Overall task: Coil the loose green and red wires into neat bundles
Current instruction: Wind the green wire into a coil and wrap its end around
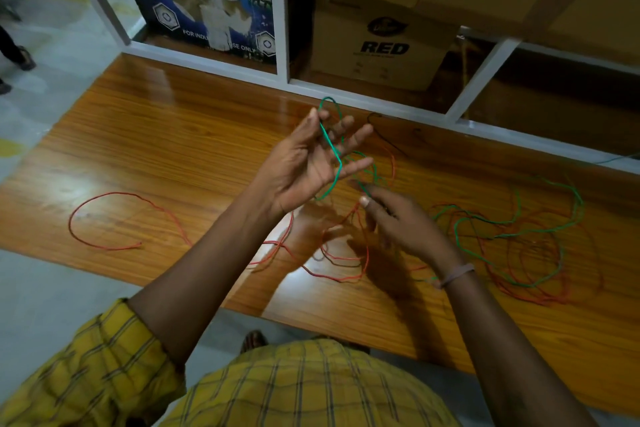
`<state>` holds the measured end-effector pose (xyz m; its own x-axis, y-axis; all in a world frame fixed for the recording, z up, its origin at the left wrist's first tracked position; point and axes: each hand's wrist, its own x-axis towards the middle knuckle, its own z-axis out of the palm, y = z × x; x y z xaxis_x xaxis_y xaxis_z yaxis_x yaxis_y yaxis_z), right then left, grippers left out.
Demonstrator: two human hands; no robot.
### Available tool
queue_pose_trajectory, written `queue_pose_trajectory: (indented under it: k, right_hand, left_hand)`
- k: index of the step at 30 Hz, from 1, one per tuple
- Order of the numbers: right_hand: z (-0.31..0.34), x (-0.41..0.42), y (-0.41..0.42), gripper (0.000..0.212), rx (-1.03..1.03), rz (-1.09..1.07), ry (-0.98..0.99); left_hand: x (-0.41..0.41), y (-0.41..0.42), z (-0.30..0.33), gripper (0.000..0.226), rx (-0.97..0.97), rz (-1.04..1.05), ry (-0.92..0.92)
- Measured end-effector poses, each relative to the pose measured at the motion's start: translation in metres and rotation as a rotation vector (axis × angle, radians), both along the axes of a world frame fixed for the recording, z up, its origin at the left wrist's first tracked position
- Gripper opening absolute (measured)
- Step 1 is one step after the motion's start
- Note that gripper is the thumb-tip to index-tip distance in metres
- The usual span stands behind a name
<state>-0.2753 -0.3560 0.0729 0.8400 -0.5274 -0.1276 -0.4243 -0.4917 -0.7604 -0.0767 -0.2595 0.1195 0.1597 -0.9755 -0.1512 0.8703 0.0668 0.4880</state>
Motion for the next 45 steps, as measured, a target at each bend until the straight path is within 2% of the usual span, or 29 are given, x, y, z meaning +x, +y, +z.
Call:
queue_pose_trajectory:
  k: [2, 4, 7, 10, 12, 14, 18, 21, 27, 30, 32, 35, 39, 43, 45]
  right_hand:
    - [0.006, -0.007, 0.006, 0.043, 0.135, 0.058, 0.033]
    - [0.014, -0.015, 0.009, 0.049, 0.255, 0.102, 0.079]
    - [0.031, -0.027, 0.004, 0.047, 0.346, 0.186, 0.257]
    - [0.048, -0.036, -0.006, 0.034, 0.338, 0.332, 0.392]
    - [0.062, -0.040, -0.010, 0.029, 0.307, 0.391, 0.341]
    - [0.075, -0.040, -0.015, 0.024, 0.282, 0.388, 0.188]
    - [0.084, -0.038, -0.036, 0.018, 0.231, 0.157, -0.102]
    - [0.080, -0.035, -0.051, 0.018, 0.117, 0.029, -0.190]
    - [0.051, -0.021, -0.060, 0.021, 0.007, -0.146, -0.297]
    - [0.034, -0.014, -0.058, 0.023, -0.008, -0.208, -0.280]
    - [0.023, -0.012, -0.056, 0.024, 0.008, -0.240, -0.243]
    - [0.012, -0.007, -0.046, 0.028, 0.120, -0.233, -0.178]
    - [0.006, 0.000, -0.029, 0.030, 0.277, -0.170, -0.118]
    - [0.002, 0.005, -0.013, 0.030, 0.520, -0.065, -0.079]
    - [0.001, 0.006, -0.008, 0.028, 0.565, -0.017, -0.017]
  left_hand:
    - [0.000, -0.008, -0.003, 0.027, 0.057, 0.050, -0.100]
    - [-0.003, -0.015, -0.003, 0.024, 0.156, 0.096, -0.283]
    - [-0.007, -0.020, -0.008, 0.021, 0.338, 0.145, -0.759]
    - [-0.002, -0.025, -0.026, 0.022, 0.300, 0.194, -1.209]
    - [-0.001, -0.027, -0.036, 0.029, 0.262, 0.206, -1.475]
    - [-0.003, -0.029, -0.040, 0.028, 0.252, 0.120, -1.599]
    - [-0.018, -0.020, -0.040, 0.024, 0.204, -0.226, -1.454]
    - [-0.028, -0.006, -0.036, 0.023, 0.164, -0.351, -1.145]
    - [-0.035, 0.014, -0.031, 0.026, 0.057, -0.452, -0.523]
    - [-0.030, 0.014, -0.032, 0.032, 0.002, -0.429, -0.180]
    - [-0.026, 0.012, -0.033, 0.038, -0.048, -0.413, -0.023]
    - [-0.024, 0.010, -0.030, 0.040, -0.108, -0.375, 0.059]
    - [-0.023, 0.002, -0.021, 0.040, -0.164, -0.282, 0.081]
    - [-0.017, -0.015, -0.008, 0.032, -0.239, -0.093, 0.075]
    - [-0.011, -0.022, 0.000, 0.027, -0.219, 0.055, 0.048]
